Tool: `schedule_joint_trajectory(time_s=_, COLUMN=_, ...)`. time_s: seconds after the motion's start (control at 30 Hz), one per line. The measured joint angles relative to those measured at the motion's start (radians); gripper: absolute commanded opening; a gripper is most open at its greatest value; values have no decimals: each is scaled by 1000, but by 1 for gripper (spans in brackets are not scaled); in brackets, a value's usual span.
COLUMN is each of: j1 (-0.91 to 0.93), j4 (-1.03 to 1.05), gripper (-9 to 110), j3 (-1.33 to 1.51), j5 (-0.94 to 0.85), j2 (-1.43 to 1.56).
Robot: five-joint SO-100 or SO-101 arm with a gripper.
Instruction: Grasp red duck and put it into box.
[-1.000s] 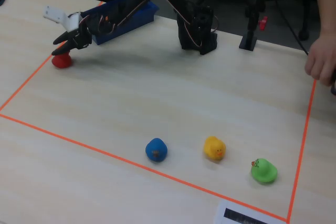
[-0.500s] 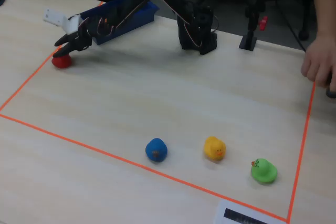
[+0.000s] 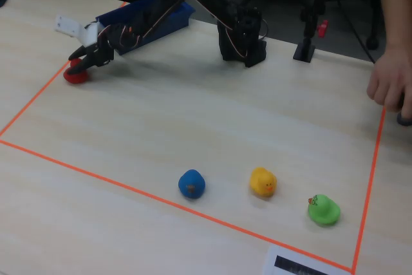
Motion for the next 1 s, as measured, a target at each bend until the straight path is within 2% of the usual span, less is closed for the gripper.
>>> schedule_joint_trajectory(time_s=0.1, j1=0, j4=0, gripper=17, j3=0, j5=-12, j2=-6)
schedule_joint_trajectory(time_s=0.2, j1=0, j4=0, gripper=0, j3=0, j5=-25, j2=-6)
schedule_joint_trajectory(time_s=0.7, j1=-2, j4=51, gripper=0, j3=-9, j5=-25, j2=3)
schedule_joint_trajectory(time_s=0.83, j1=-8, j4=153, gripper=0, j3=-20, j5=-23, j2=46)
schedule_joint_trajectory(time_s=1.0, j1=-23, j4=365, gripper=0, j3=-78, j5=60, j2=115)
